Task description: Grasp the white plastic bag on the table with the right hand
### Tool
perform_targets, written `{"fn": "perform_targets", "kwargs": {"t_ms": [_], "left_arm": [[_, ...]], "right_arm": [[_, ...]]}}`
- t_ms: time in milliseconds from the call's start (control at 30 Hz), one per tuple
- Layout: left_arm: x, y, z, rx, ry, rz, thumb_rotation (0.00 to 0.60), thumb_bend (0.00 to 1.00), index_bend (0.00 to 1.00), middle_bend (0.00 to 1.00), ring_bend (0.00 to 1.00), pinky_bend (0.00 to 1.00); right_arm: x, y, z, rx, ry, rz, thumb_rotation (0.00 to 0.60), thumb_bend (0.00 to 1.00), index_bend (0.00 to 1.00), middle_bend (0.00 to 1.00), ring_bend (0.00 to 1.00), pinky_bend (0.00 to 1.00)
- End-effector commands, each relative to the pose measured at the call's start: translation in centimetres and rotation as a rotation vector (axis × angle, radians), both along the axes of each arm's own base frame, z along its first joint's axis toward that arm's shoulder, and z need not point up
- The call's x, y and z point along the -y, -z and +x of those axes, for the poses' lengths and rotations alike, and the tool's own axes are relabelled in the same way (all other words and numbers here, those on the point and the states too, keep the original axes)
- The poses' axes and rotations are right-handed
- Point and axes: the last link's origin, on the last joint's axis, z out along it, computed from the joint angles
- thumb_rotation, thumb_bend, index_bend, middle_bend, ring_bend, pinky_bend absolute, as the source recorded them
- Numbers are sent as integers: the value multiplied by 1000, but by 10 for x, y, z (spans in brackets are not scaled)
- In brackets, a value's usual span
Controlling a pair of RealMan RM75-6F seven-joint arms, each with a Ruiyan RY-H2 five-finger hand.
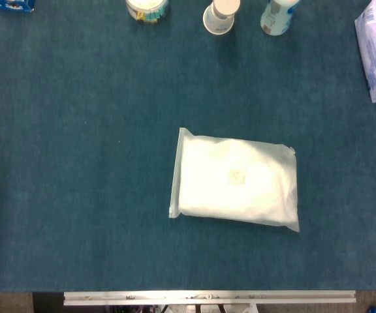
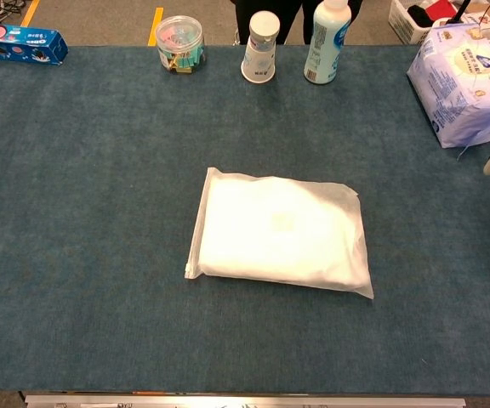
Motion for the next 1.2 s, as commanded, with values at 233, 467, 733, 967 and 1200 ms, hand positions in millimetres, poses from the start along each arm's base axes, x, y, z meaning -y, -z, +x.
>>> {"fn": "perform_targets", "kwargs": {"t_ms": [233, 467, 733, 967, 1200], "left_arm": [[1, 0, 1, 0, 2, 2, 600, 183, 442, 439, 376, 508], [4, -1, 5, -1, 12, 6, 600, 184, 442, 434, 376, 508], [5, -3, 4, -7, 1, 10, 600, 184, 442, 434, 376, 508], [6, -4, 5, -7, 4, 11, 600, 184, 442, 434, 376, 508], [6, -5, 6, -2, 6, 15, 600, 184, 442, 434, 376, 507]], "right_arm": [[12, 45, 27, -5, -136, 160, 600, 0, 387, 304, 205, 336], [18, 75, 44, -13, -213, 241, 600, 0, 302, 262, 165, 278], [24, 95, 59, 30, -297, 240, 600, 0, 199, 199, 102, 215], [31, 111, 64, 74, -292, 275, 600, 0, 214, 199, 102, 211], [37, 126, 65, 73, -276, 306, 600, 0, 283, 199, 102, 211]]}}
